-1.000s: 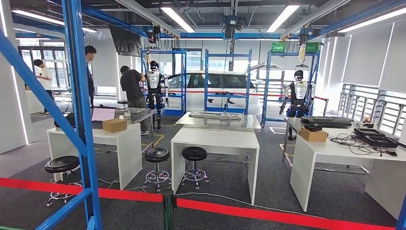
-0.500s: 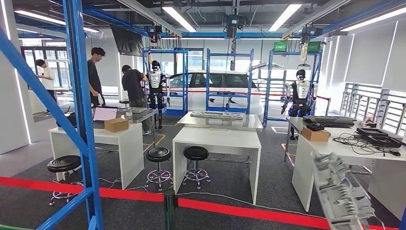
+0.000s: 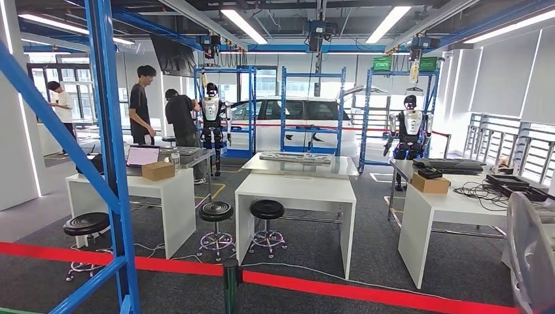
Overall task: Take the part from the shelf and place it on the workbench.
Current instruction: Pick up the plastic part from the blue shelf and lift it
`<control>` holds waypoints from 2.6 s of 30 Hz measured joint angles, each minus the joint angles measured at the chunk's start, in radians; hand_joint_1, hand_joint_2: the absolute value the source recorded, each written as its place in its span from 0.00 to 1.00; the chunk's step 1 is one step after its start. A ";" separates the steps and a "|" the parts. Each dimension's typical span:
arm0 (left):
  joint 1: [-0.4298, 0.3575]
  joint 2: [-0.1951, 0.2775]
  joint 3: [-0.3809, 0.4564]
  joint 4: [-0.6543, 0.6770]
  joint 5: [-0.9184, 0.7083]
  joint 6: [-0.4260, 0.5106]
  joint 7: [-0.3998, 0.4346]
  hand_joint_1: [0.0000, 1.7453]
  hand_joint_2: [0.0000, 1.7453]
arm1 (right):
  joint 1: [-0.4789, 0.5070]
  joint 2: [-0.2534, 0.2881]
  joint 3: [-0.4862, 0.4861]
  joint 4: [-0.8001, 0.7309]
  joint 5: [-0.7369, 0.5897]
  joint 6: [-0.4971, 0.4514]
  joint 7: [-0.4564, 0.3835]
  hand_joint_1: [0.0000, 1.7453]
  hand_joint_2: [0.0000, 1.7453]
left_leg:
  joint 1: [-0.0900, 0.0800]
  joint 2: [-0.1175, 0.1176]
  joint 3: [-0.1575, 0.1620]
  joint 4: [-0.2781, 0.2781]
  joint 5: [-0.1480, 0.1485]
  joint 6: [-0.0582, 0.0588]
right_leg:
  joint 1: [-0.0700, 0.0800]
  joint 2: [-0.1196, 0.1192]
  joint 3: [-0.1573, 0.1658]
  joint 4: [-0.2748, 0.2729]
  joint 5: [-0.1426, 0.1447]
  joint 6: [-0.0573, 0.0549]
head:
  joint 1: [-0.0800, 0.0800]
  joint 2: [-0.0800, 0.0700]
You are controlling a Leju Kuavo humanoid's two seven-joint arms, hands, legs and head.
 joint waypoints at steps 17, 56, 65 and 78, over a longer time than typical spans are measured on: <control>0.000 0.003 -0.010 0.000 0.007 -0.004 0.011 0.00 0.00 | 0.022 0.058 0.011 0.018 -0.047 0.005 -0.024 1.00 1.00 | 0.000 0.008 0.001 0.000 0.000 0.000 | 0.000 0.005 -0.001 0.000 0.000 0.000 | 0.000 0.000; 0.007 0.061 -0.025 0.002 0.076 0.073 0.022 0.00 0.00 | 0.060 0.099 -0.006 0.277 -0.322 0.015 -0.138 1.00 1.00 | -0.016 0.000 -0.074 0.121 -0.075 -0.015 | 0.020 0.000 0.003 -0.012 0.013 -0.068 | -0.002 0.000; 0.008 0.074 -0.044 0.001 0.048 0.065 0.021 0.00 0.00 | 0.091 0.099 -0.052 0.315 -0.314 0.001 -0.147 1.00 1.00 | -0.021 -0.007 0.076 -0.016 -0.053 0.000 | 0.027 -0.003 -0.076 0.031 0.053 -0.044 | -0.002 0.000; -0.012 0.030 -0.130 -0.009 -0.043 0.074 0.046 0.00 0.00 | 0.087 0.088 -0.104 0.303 -0.204 -0.004 -0.058 1.00 1.00 | -0.044 -0.011 -0.063 -0.019 0.077 0.051 | 0.040 0.009 0.031 0.100 -0.064 -0.048 | 0.001 0.000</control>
